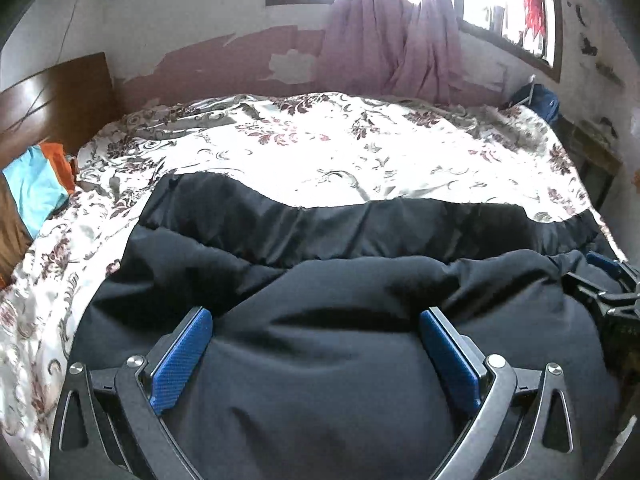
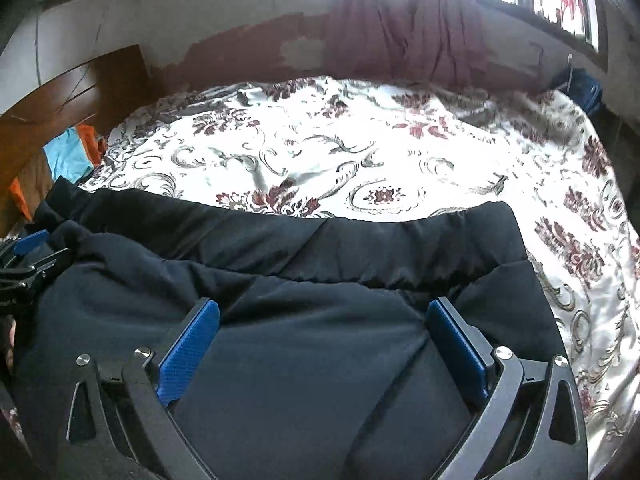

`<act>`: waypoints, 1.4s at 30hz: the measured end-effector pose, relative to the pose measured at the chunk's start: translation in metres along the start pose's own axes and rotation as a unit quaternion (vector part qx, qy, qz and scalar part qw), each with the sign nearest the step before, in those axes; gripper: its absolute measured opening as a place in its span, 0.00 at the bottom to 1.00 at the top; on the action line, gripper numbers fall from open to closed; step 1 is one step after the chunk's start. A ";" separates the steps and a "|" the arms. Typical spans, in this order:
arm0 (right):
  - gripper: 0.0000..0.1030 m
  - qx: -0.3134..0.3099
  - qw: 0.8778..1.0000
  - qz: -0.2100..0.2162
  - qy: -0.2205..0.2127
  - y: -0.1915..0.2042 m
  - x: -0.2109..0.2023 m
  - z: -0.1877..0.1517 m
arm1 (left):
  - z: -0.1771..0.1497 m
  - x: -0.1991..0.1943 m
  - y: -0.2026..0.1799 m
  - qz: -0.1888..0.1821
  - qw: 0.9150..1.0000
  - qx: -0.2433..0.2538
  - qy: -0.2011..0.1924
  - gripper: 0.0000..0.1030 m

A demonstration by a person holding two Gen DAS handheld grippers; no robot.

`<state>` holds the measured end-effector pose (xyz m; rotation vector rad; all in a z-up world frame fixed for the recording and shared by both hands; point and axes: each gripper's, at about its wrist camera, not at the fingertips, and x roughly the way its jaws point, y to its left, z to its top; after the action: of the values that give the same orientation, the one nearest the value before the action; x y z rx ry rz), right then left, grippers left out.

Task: Fold large clothes
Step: 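Press the folded jacket flat with both open tools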

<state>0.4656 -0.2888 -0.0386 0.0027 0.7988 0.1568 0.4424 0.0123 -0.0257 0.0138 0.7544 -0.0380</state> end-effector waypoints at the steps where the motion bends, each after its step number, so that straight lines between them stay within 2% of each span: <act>1: 0.99 0.005 1.000 0.008 0.002 -0.003 0.003 0.000 | 0.002 0.005 -0.001 0.008 1.000 0.012 0.004 1.00; 4: 0.99 0.023 0.999 0.032 0.004 -0.010 0.012 -0.004 | 0.008 0.015 -0.003 0.020 0.999 0.049 0.014 1.00; 6: 0.99 0.030 0.999 0.041 0.002 -0.012 0.017 -0.008 | 0.013 0.022 -0.001 0.015 0.998 0.055 0.019 1.00; 11: 0.99 0.030 0.999 0.034 0.000 -0.008 0.026 -0.010 | 0.015 0.034 0.012 -0.032 0.999 0.019 0.034 1.00; 15: 0.99 0.030 0.999 0.030 -0.004 -0.010 0.026 -0.010 | 0.013 0.043 0.013 -0.042 0.998 0.012 0.043 1.00; 42: 0.99 0.032 0.999 0.030 -0.026 -0.011 0.026 -0.014 | 0.003 0.047 0.015 -0.044 0.999 0.006 0.007 1.00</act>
<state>0.4754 -0.2970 -0.0678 0.0919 0.7512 0.1868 0.4790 0.0258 -0.0553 -0.0078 0.7676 -0.1273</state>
